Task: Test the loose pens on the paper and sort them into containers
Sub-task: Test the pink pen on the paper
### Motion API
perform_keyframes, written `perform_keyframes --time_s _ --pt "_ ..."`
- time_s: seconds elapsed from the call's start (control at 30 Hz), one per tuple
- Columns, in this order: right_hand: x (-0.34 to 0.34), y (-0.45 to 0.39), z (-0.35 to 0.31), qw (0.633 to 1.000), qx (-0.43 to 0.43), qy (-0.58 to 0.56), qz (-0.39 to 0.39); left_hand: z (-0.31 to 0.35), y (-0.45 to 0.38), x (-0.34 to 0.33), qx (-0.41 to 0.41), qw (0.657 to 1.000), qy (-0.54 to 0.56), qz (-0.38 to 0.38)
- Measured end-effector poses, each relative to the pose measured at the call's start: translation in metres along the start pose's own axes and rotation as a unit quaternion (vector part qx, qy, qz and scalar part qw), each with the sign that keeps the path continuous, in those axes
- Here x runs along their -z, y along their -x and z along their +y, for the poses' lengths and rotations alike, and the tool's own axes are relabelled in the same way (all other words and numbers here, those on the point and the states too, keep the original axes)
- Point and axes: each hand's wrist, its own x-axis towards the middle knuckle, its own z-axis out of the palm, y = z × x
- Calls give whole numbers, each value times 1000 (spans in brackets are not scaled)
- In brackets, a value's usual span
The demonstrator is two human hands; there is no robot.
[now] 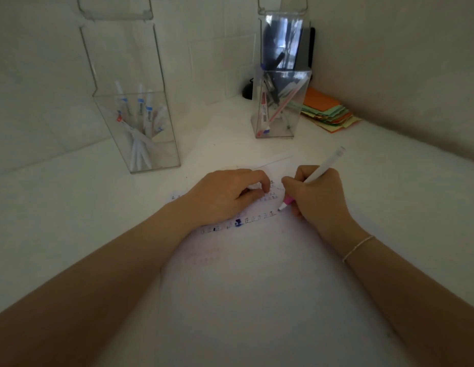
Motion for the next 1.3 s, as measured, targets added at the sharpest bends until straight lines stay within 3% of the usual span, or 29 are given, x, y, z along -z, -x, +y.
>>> perform_keyframes --time_s 0.17,0.3,0.4,0.5,0.63,0.9,1.13,1.23,1.3 --pt "0 -1 3 1000 3 -3 -18 2 1 1 2 1000 -3 3" --pt "0 -3 4 999 33 13 26 4 1 4 25 999 14 -23" --pt "6 -5 2 991 7 -130 38 5 1 7 58 994 85 -36" --pt "6 -4 -5 946 -27 -324 -9 4 2 8 76 983 162 -31" --pt "1 -4 -7 900 -58 -428 -53 -1 -1 10 75 972 222 -18" --pt "0 -5 -5 930 -39 -365 -33 -4 -6 10 88 968 234 -13" --pt "-1 -2 -4 962 9 -264 -69 -4 -3 10 36 980 196 1" --pt "1 0 -6 953 3 -290 -90 -2 -4 11 13 979 198 52" --pt "4 1 -9 928 -29 -353 -114 0 -5 15 21 975 206 86"
